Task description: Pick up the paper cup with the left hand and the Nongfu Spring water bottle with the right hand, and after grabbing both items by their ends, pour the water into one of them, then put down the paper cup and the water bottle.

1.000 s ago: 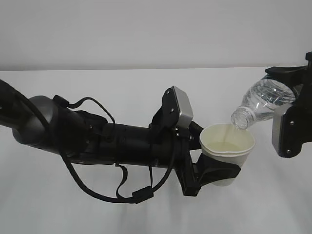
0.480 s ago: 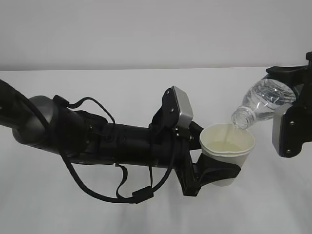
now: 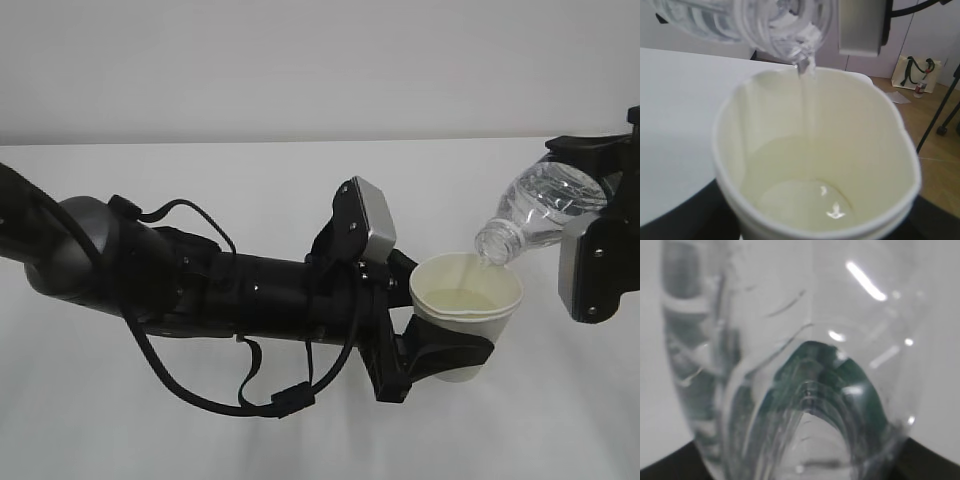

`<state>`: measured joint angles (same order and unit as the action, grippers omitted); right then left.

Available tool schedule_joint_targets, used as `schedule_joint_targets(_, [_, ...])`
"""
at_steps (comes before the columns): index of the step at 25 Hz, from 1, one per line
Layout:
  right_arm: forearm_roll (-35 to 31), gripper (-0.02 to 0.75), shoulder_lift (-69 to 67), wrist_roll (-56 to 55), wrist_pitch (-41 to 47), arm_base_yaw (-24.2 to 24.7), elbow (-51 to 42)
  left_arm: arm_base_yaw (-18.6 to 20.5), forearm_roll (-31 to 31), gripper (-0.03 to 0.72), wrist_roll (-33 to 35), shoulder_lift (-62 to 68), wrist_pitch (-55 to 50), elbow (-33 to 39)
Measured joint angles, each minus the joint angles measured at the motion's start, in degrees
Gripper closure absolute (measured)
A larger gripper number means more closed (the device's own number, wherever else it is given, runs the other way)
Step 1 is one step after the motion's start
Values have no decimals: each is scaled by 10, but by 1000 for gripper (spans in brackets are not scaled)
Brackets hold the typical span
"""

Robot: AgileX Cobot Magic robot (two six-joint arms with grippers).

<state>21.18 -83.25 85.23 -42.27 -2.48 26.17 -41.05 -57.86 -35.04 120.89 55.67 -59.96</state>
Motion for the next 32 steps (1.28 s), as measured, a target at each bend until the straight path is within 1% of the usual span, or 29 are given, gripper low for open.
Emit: schedule_joint_targets(32, [-1, 313, 0, 11, -4, 0, 0, 0, 0, 206, 0, 0, 0, 0])
